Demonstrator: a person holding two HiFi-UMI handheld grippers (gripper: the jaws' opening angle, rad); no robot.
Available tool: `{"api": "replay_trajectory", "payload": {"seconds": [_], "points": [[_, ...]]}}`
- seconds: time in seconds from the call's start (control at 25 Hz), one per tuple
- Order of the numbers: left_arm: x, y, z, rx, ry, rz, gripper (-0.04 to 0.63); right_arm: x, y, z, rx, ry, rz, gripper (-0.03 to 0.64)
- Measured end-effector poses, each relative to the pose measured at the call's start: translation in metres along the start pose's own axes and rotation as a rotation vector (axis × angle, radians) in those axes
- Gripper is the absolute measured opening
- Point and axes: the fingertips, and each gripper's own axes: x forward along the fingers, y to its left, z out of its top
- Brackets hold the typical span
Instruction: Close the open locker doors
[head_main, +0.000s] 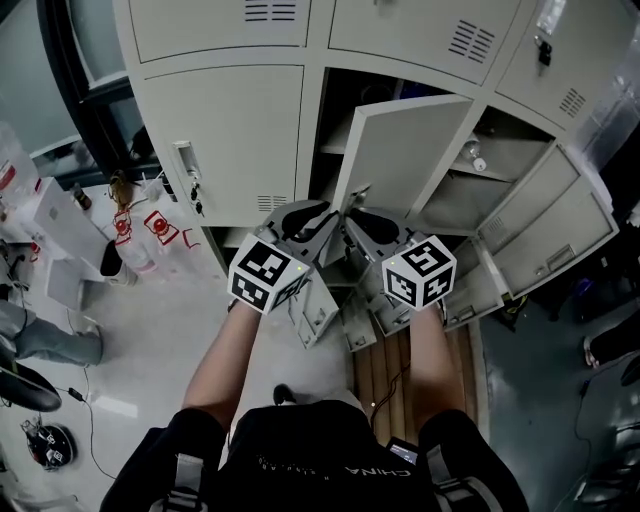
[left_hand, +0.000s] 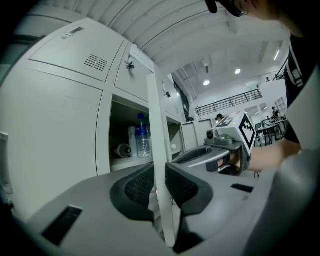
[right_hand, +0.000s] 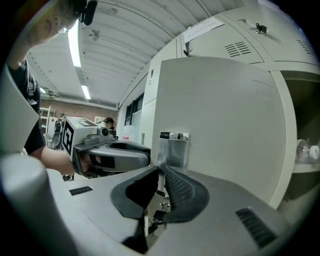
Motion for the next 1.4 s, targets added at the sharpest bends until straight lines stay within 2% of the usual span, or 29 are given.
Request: {"api": "replay_trajectory", "payload": {"seconds": [0.28, 0.56, 1.12, 1.4], "points": [[0.006, 0.026, -0.003, 0.020, -0.008, 0.078, 0.081, 0.023, -0.012, 0.003, -0.052, 0.019, 0.014, 0.055], [0.009, 0.052, -0.021, 0.006, 0.033, 0.171, 0.080, 0.051, -0.028, 0.006, -0.054, 0.019, -0.008, 0.051], [0.045, 0.081, -0.071, -0.022, 0.127, 0.215, 0.029, 0.089, -0.053, 0.005, -0.055, 0.035, -0.018, 0.049], [0.057, 0.094, -0.077, -0.035, 0.129, 0.235, 0.026, 0.099, -0.064, 0.005, -0.078, 0.041, -0.024, 0.049]]}}
